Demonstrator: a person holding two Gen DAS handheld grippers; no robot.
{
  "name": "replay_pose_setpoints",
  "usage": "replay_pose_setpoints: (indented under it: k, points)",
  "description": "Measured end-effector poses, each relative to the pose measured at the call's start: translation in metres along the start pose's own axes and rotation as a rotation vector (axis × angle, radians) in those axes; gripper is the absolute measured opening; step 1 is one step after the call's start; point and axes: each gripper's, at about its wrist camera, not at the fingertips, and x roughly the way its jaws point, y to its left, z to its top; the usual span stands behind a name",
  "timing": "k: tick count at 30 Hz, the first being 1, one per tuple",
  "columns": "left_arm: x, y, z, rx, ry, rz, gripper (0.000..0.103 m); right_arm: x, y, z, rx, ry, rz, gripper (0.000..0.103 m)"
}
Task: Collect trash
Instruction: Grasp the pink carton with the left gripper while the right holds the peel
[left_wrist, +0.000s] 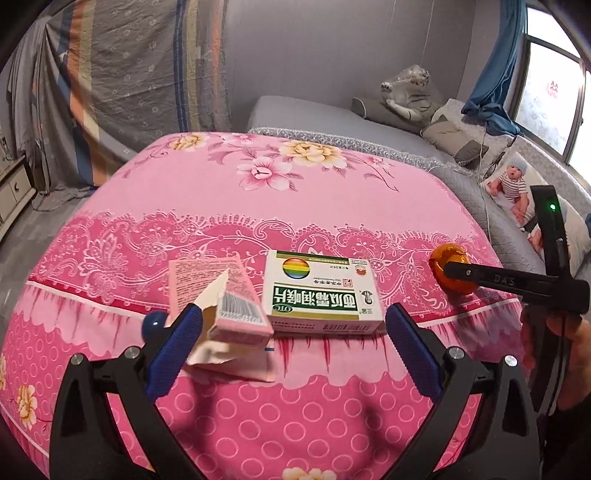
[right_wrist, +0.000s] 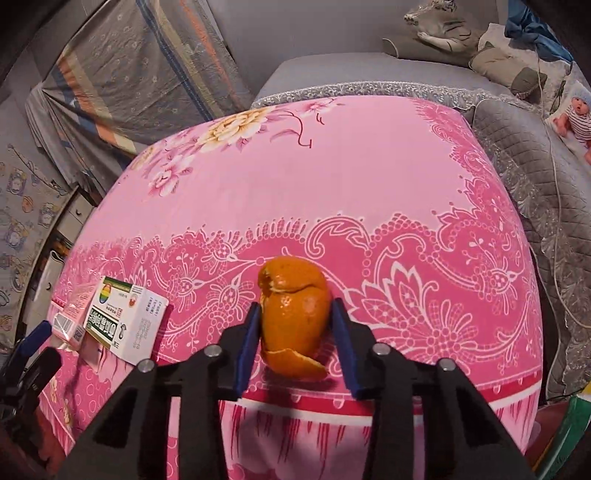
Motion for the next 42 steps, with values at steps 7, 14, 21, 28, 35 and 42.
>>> replay_pose_setpoints:
  k: [7, 14, 21, 28, 35, 42]
  points:
    - [0.031, -0.002, 0.014, -0.033, 0.06, 0.0, 0.095, -0.017, -0.023, -0.001, 0.03, -0.056, 0.195, 0.03]
    - [0.024, -0.016, 0.021, -0.011, 0.024, -0.056, 0.095, -0.054, -0.046, -0.001, 0.054, -0.151, 0.374, 0.03]
    - [0.009, -0.041, 0.022, 0.146, -0.042, -0.109, 0.095, -0.084, -0.066, -0.005, 0.023, -0.245, 0.46, 0.03]
    - [-0.012, -0.017, 0.012, 0.07, -0.05, -0.179, 0.095, -0.104, -0.091, -0.013, 0.04, -0.286, 0.462, 0.03]
    - [0.002, 0.006, -0.002, 0.052, 0.024, -0.081, 0.095, -0.111, -0.079, -0.023, 0.018, -0.284, 0.464, 0.03]
    - [0.017, 0.014, 0.006, -0.011, 0.035, -0.029, 0.094, -0.115, -0.06, -0.028, -0.019, -0.278, 0.483, 0.03]
